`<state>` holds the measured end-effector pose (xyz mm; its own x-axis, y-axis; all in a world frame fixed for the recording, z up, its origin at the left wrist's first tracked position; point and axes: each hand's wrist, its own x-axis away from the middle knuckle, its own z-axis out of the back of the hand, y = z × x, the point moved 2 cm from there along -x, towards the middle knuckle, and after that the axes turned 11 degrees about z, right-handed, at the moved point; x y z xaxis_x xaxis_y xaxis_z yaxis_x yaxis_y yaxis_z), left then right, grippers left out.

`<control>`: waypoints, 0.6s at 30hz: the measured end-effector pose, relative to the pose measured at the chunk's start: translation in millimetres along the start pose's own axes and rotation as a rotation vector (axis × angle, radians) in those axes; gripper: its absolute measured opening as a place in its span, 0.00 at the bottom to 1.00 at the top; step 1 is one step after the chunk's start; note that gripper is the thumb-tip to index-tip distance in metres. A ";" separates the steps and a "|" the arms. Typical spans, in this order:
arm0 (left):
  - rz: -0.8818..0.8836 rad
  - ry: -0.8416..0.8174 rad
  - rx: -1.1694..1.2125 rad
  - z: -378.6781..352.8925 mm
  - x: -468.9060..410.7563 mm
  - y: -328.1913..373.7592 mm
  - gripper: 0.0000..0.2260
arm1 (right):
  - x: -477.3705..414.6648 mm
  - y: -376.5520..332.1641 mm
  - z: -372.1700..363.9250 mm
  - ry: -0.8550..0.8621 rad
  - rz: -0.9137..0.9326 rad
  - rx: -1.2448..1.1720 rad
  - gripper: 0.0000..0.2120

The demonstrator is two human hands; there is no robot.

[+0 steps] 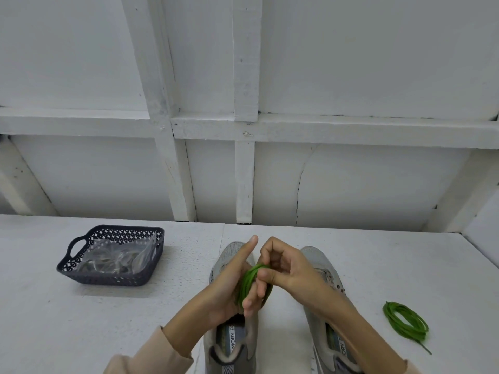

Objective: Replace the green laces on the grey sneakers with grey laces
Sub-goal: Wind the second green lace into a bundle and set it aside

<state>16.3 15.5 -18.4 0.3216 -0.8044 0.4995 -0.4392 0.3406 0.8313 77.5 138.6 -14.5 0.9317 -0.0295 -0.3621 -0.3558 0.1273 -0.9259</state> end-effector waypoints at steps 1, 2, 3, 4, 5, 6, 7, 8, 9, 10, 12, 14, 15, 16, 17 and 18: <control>-0.012 0.049 0.023 0.1 -2.2 0.6 0.37 | -0.4 1.0 -2.8 0.036 0.031 0.036 0.09; -0.028 0.092 0.049 0.0 -4.4 1.2 0.36 | -1.0 2.2 -6.1 0.073 0.054 0.062 0.10; -0.047 0.128 0.077 -0.7 -6.1 1.9 0.35 | -2.1 3.7 -9.6 0.109 0.070 0.080 0.10; -0.068 0.159 0.100 -1.6 -7.5 2.6 0.35 | -3.4 5.9 -11.9 0.143 0.088 0.100 0.10; -0.087 0.179 0.119 -1.5 -9.0 3.1 0.34 | -4.7 6.6 -12.8 0.176 0.103 0.123 0.09; -0.101 0.186 0.140 -0.7 -10.3 3.6 0.33 | -6.0 8.4 -11.3 0.205 0.103 0.139 0.07; -0.110 0.183 0.161 1.1 -10.9 4.5 0.33 | -6.9 9.4 -8.0 0.218 0.084 0.141 0.05; -0.118 0.173 0.173 4.0 -11.1 5.7 0.32 | -6.7 9.4 -4.4 0.208 0.049 0.125 0.05; -0.128 0.159 0.174 7.9 -11.5 6.6 0.31 | -6.5 9.9 -0.6 0.176 0.004 0.086 0.08; -0.135 0.145 0.165 11.5 -11.6 7.3 0.31 | -5.2 9.8 2.2 0.138 -0.037 0.031 0.11; -0.144 0.124 0.124 16.9 -11.3 7.6 0.31 | -2.2 8.0 4.1 0.079 -0.102 -0.096 0.15; -0.155 0.127 0.079 16.8 -10.5 7.6 0.31 | -1.8 4.8 2.6 0.077 -0.120 -0.180 0.14; -0.162 0.140 0.074 15.9 -10.4 7.5 0.30 | -2.5 3.3 1.9 0.092 -0.117 -0.187 0.14; -0.170 0.160 0.078 15.4 -11.3 7.1 0.30 | -4.6 3.7 1.5 0.116 -0.110 -0.173 0.13; -0.180 0.183 0.086 15.5 -12.6 6.7 0.29 | -6.6 3.8 0.7 0.142 -0.105 -0.148 0.12; -0.186 0.209 0.096 15.9 -14.0 6.6 0.29 | -8.1 4.8 0.2 0.168 -0.105 -0.108 0.12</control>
<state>-4.4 21.3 -23.7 0.5657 -0.7275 0.3881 -0.4302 0.1411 0.8916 68.2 139.6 -16.0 0.9418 -0.2033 -0.2677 -0.2718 0.0080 -0.9623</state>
